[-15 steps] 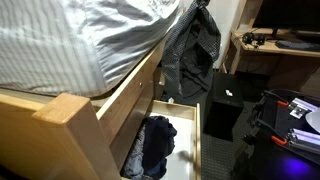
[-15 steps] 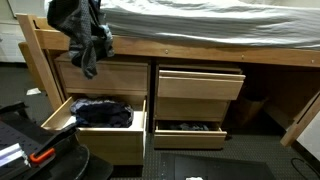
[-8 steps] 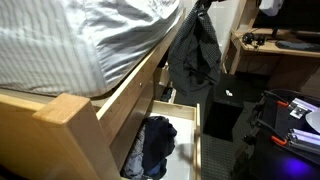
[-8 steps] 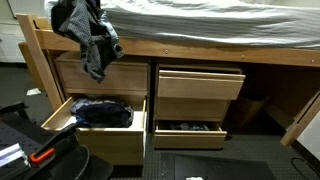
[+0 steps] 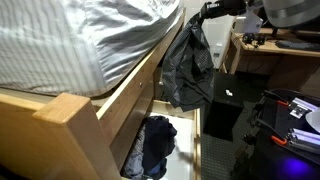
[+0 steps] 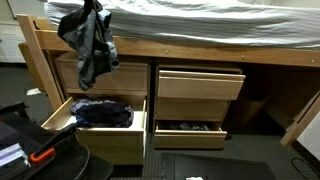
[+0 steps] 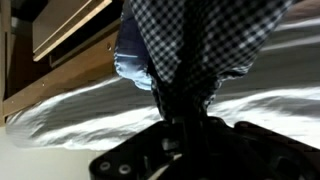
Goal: Pick up the black cloth from the drawer and put it on the bed.
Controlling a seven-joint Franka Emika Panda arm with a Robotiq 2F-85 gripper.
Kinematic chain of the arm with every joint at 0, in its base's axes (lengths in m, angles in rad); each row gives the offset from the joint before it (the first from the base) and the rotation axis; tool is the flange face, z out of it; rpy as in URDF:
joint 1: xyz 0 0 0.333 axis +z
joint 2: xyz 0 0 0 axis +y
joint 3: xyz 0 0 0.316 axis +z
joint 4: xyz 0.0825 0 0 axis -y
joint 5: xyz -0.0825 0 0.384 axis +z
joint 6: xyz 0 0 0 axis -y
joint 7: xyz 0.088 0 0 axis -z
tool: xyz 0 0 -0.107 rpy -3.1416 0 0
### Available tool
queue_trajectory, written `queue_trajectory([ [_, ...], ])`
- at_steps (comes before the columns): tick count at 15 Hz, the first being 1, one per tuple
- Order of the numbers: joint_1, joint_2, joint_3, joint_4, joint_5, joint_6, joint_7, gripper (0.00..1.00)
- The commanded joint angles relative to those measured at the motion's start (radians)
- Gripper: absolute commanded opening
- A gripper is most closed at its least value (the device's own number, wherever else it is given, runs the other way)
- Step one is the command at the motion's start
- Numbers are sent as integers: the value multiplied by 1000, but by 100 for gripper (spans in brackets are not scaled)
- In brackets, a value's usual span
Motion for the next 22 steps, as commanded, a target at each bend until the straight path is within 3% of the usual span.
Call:
queue_trajectory([
  [1,-140,-102,-106,40,-88,-246,-79,0],
  [2,-161,-117,-148,40,-128,-324,-87,0],
  [7,-147,-105,-479,11,-448,-771,-46,0],
  [11,-197,-124,-624,49,-561,-1092,-94,0],
  [14,-251,-160,-679,62,-575,-1297,-189,0],
  [22,-390,-71,-610,-12,-367,-1371,-415,0],
])
